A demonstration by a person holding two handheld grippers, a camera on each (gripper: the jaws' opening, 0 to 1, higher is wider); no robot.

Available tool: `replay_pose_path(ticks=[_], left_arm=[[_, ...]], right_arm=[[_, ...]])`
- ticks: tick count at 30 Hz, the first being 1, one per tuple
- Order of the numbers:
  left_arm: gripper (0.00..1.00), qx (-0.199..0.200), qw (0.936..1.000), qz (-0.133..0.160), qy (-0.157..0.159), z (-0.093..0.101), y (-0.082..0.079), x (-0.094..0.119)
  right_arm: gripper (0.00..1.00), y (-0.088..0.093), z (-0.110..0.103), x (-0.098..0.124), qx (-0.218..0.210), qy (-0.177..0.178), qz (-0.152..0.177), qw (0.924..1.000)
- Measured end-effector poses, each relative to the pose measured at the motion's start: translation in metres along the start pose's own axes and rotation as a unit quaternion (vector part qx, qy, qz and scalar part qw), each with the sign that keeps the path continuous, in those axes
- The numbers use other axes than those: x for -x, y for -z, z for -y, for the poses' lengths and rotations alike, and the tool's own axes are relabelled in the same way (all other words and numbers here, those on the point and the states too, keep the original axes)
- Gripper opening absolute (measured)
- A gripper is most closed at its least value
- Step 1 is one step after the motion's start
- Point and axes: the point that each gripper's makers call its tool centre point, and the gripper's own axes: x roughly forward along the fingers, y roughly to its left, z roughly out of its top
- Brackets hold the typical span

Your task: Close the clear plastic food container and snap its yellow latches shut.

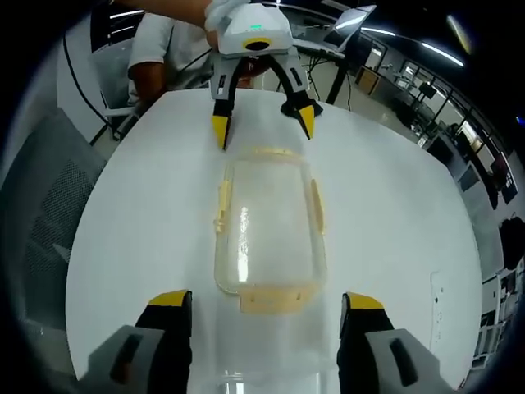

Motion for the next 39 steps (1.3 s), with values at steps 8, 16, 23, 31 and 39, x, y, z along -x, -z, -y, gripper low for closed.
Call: replay_pose_path(ticks=[8,16,23,31,39], left_arm=[[0.71,-0.011,0.9999,-0.007,0.008,-0.001,0.001,-0.004],[0.71,-0.018,0.9996,-0.009,0.018,0.001,-0.001,-0.008],[0.71,-0.013,0.9996,-0.011,0.023,0.001,0.0,-0.009],[0.72,-0.016,0.9993,-0.013,0.03,0.0,-0.001,-0.01],[0.7,-0.013,0.9987,-0.019,0.045,0.003,-0.001,-0.011]], right_arm=[[0.73,0.0,0.005,-0.005,0.003,-0.008,-0.004,1.0],[0.73,0.004,0.007,-0.009,0.006,-0.016,-0.015,0.9997],[0.73,0.009,0.004,-0.017,0.007,-0.029,-0.028,0.9992],[0.73,0.015,0.003,-0.022,0.01,-0.039,-0.044,0.9982],[0.73,0.018,0.004,-0.024,0.008,-0.046,-0.049,0.9977]])
